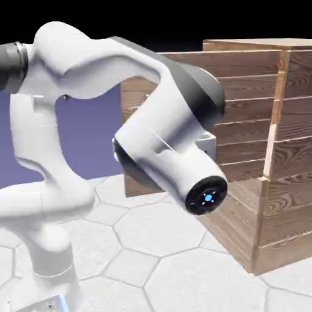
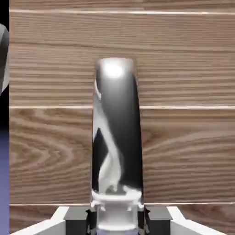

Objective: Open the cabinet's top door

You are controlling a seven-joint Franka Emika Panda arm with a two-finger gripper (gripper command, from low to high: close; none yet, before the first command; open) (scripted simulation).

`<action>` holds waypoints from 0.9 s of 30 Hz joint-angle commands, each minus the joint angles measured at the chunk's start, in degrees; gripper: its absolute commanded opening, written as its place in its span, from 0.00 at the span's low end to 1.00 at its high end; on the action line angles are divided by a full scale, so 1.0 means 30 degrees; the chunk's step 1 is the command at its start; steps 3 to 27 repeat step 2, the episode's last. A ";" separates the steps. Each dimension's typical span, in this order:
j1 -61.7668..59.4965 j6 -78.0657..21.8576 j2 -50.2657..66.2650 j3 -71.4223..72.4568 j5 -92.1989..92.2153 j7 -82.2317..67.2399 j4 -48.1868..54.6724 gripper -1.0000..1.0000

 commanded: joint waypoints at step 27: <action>-0.0002 0.0010 0.0073 0.0021 -0.0023 0.0008 0.0065 1.00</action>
